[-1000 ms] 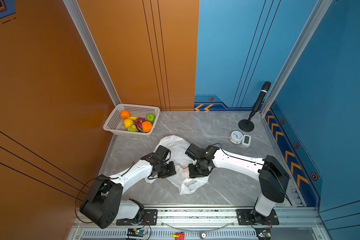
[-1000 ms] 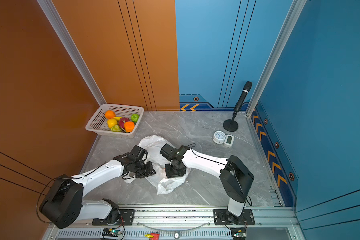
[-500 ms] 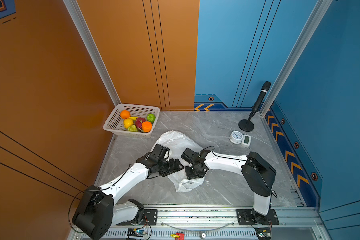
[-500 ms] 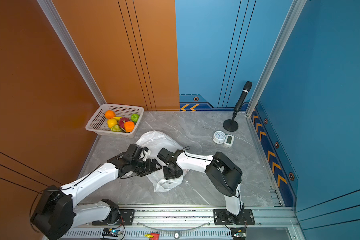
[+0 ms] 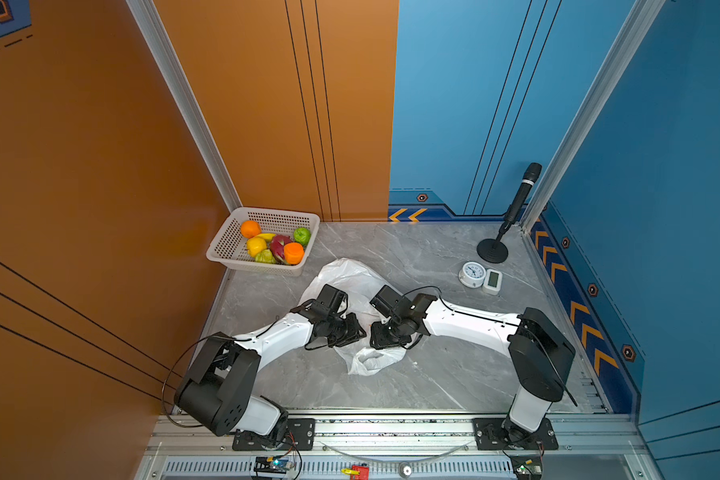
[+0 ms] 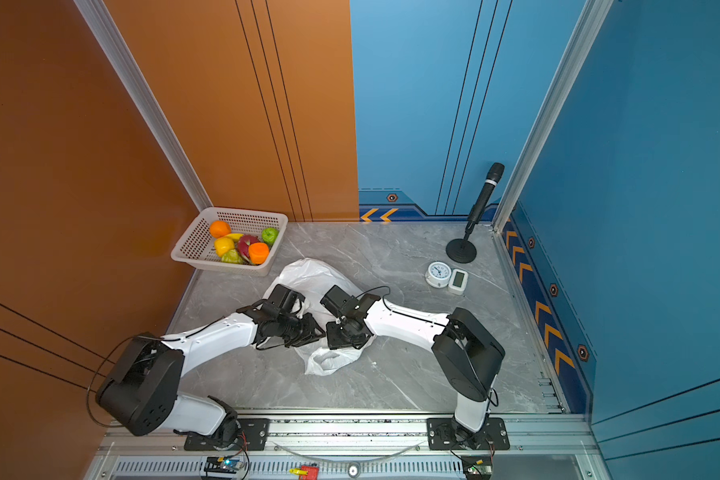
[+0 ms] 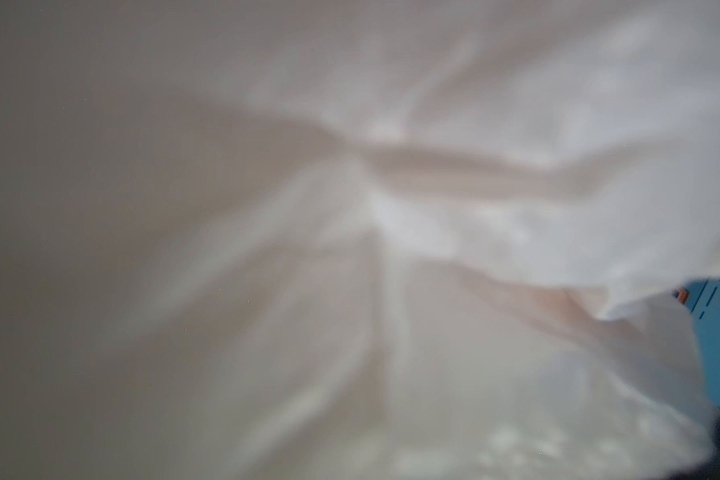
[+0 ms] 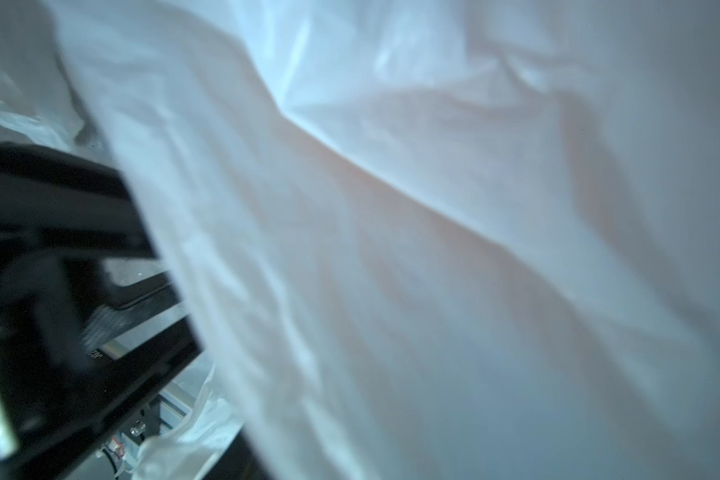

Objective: Untie the knot of the plastic bag and take out the fruit
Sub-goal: 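Grasp an orange in the bag with the right gripper and lift it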

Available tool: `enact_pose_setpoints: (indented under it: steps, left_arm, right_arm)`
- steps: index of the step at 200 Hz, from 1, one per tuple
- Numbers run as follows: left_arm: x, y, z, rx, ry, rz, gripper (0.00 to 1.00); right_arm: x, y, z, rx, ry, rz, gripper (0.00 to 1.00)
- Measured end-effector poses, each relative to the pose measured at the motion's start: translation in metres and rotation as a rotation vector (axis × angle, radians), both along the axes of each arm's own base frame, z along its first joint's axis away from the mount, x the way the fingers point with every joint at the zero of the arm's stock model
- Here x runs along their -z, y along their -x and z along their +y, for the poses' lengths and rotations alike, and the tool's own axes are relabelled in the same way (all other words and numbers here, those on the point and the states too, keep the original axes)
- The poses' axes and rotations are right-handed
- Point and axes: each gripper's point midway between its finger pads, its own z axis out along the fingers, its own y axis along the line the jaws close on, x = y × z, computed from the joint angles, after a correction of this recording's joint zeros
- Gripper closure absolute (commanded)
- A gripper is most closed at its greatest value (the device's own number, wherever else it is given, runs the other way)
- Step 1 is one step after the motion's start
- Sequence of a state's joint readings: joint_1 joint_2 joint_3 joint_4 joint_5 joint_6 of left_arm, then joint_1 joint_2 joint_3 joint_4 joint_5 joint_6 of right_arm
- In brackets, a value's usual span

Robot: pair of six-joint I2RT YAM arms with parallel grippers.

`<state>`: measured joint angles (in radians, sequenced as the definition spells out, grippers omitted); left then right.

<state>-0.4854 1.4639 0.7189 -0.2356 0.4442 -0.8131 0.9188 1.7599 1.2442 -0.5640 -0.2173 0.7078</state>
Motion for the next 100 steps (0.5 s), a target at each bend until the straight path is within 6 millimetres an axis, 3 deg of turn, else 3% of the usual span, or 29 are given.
enact_pose_setpoints:
  steps: [18, 48, 71, 100]
  left_arm:
    - [0.005, 0.001, 0.003, 0.003, -0.019, 0.008, 0.90]
    - [0.014, 0.006, 0.007, 0.016, -0.054, 0.035, 0.91]
    - [0.014, 0.007, 0.008, 0.021, -0.061, 0.039, 0.92]
    - [0.012, 0.005, 0.007, 0.023, -0.062, 0.032, 0.92]
  right_arm:
    - [-0.011, -0.009, -0.003, 0.035, -0.027, -0.016, 0.48]
    - [-0.018, -0.031, -0.014, 0.126, -0.044, -0.028, 0.43]
    - [-0.020, -0.046, -0.020, 0.188, -0.044, -0.034, 0.35]
    - [-0.023, -0.055, -0.009, 0.205, -0.061, -0.039, 0.18]
